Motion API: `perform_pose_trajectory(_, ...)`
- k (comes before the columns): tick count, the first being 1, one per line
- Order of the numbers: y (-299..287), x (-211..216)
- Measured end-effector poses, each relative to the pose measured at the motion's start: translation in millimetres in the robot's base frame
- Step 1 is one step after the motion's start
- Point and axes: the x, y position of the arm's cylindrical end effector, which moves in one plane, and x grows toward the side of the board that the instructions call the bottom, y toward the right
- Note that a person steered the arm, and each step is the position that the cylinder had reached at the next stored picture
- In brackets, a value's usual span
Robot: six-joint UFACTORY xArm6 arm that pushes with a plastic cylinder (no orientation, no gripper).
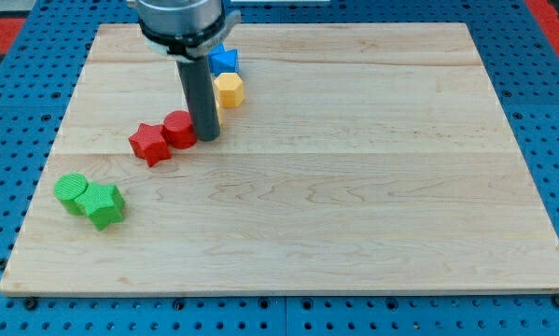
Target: Nudge the red circle and yellow heart
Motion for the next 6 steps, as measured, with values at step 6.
perform_pose_trajectory(6,-1.9,-26.7)
